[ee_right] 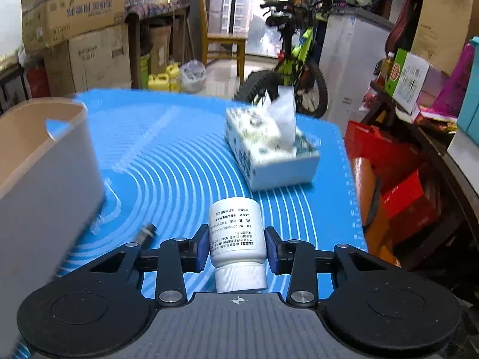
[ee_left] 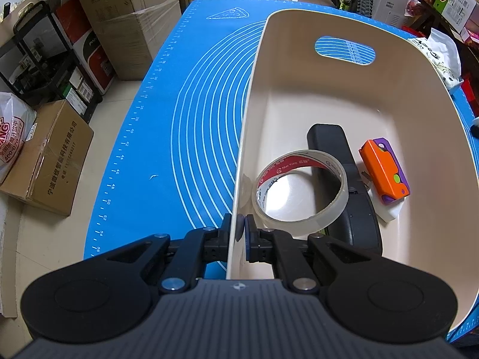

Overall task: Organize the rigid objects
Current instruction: 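Carry the white pill bottle into the beige bin and release it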

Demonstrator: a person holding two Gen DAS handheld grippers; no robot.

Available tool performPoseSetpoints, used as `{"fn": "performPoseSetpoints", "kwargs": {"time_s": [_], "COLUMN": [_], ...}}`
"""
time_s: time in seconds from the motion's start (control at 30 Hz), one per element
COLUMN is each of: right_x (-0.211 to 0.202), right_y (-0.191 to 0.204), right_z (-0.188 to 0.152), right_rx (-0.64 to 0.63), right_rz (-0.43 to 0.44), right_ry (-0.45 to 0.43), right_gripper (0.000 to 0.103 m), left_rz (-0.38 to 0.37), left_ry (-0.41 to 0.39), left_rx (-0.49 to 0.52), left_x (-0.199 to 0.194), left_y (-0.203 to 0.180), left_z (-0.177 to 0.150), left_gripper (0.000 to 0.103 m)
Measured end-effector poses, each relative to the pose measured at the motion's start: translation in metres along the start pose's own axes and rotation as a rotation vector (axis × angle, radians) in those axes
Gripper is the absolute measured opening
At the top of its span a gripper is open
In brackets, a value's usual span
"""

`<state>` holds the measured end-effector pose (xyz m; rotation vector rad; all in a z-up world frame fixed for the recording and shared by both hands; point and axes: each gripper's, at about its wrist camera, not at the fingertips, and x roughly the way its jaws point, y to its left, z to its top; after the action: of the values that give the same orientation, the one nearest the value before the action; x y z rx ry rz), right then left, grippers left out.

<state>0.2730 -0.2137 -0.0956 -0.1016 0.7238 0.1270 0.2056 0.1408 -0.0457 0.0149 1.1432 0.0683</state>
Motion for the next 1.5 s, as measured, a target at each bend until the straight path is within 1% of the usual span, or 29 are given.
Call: {"fn": "performPoseSetpoints", "kwargs": {"time_s": [0.2, 0.37, 0.47, 0.57, 0.67, 0.83, 0.97, 1.07, 1.17, 1.27, 1.43, 1.5], "right_x": [-0.042, -0.072, -0.083, -0.089, -0.085, -0.074, -0.068, -0.064, -0.057, -0.051, -0.042, -0.038], "right_y": [0.033, 0.068, 0.09, 0.109, 0.129, 0.16, 0.184, 0.203, 0.217, 0.225, 0.237, 0.238], "right_z": [0.016, 0.033, 0.043, 0.049, 0.048, 0.045, 0.041, 0.037, 0.032, 0.026, 0.015, 0.011], "right_rx": [-0.032, -0.035, -0.037, -0.02, -0.031, -0.031, -0.091, -0.15, -0.191, -0.214, -0.274, -0.275], "right_rz": [0.015, 0.067, 0.111, 0.185, 0.208, 0.258, 0.287, 0.287, 0.287, 0.28, 0.235, 0.228], "right_ry": [-0.052, -0.11, -0.133, -0.161, -0.161, -0.118, -0.072, -0.031, 0.031, 0.088, 0.155, 0.188], "right_gripper": [0.046, 0.046, 0.046, 0.046, 0.046, 0.046, 0.046, 0.046, 0.046, 0.046, 0.046, 0.046], "left_rz": [0.001, 0.003, 0.003, 0.003, 0.005, 0.004, 0.005, 0.005, 0.006, 0.006, 0.006, 0.006], "left_ry": [-0.002, -0.002, -0.003, -0.003, -0.005, -0.005, -0.006, -0.006, -0.007, -0.007, -0.007, -0.007], "left_rx": [0.002, 0.004, 0.007, 0.007, 0.011, 0.013, 0.016, 0.017, 0.018, 0.018, 0.018, 0.018], "left_x": [0.001, 0.001, 0.001, 0.0, 0.0, 0.0, 0.0, 0.0, 0.001, 0.001, 0.001, 0.001], "left_y": [0.001, 0.0, 0.0, -0.001, -0.002, -0.003, -0.002, -0.002, -0.003, -0.003, -0.003, -0.002], "left_z": [0.0, -0.001, 0.0, 0.0, 0.0, 0.0, 0.0, 0.0, 0.0, 0.0, 0.0, 0.0], "left_gripper": [0.009, 0.009, 0.009, 0.009, 0.009, 0.009, 0.009, 0.009, 0.009, 0.009, 0.009, 0.009]}}
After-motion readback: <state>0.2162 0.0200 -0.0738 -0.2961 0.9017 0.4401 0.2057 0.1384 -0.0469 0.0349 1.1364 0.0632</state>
